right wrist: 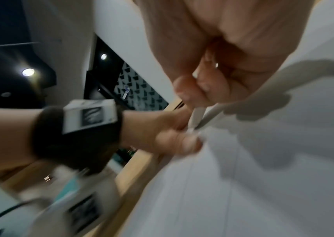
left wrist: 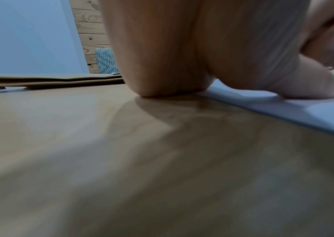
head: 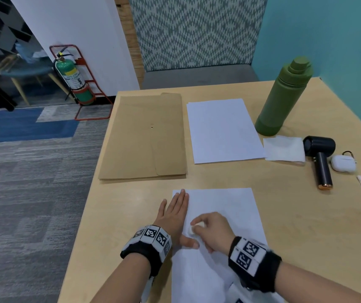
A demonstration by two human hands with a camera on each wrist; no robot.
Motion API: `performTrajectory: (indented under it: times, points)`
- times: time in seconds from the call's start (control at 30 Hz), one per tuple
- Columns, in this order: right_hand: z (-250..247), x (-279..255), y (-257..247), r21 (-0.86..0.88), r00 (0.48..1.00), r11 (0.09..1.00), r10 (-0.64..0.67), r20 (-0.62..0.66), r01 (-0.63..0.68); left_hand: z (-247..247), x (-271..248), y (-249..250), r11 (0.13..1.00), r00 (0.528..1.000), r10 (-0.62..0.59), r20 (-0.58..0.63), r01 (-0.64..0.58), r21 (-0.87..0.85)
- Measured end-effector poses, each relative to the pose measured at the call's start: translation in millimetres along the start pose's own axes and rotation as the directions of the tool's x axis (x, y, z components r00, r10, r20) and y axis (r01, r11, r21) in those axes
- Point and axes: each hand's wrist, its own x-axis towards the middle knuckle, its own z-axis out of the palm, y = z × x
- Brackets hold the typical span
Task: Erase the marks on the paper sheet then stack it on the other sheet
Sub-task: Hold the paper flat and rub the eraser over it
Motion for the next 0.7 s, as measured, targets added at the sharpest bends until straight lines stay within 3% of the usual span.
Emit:
performTrajectory:
  times: [0.07,0.23,0.3,0.43,0.5,0.6,0.7]
  points:
    - [-11,12,-7,0.005,1.000,1.000,0.006,0.004,-0.006,0,0,0,1.000,1.000,0.000,-0.001,0.000,0.000]
    - [-33,51,-20,0.173,0.961,0.985,0.031,-0.274,0.017,-1,-1,1,1.000,1.000,-0.009,-0.011,0.009,0.006]
    - [-21,38,-12,0.095,0.980,0.995,-0.013,-0.200,0.033,-1,-1,1,1.000,1.000,-0.004,-0.019,0.004,-0.002]
    - [-9,13,-8,-0.025,0.996,0.999,-0.018,0.083,0.020,1,0,-1,1.000,1.000,0.001,-0.031,-0.001,-0.014]
    - [-20,30,-15,-0.010,1.000,1.000,-0.013,0.008,0.013,0,0,-1,1.000,1.000,-0.001,-0.031,0.001,-0.011]
    - [-28,56,-23,0.060,0.976,0.998,-0.014,-0.217,0.028,-1,-1,1,1.000,0.999,-0.010,-0.033,0.010,-0.005]
    - [-13,40,-13,-0.036,0.978,0.997,-0.078,-0.193,0.072,-1,-1,1,1.000,0.999,-0.008,-0.033,0.008,-0.003]
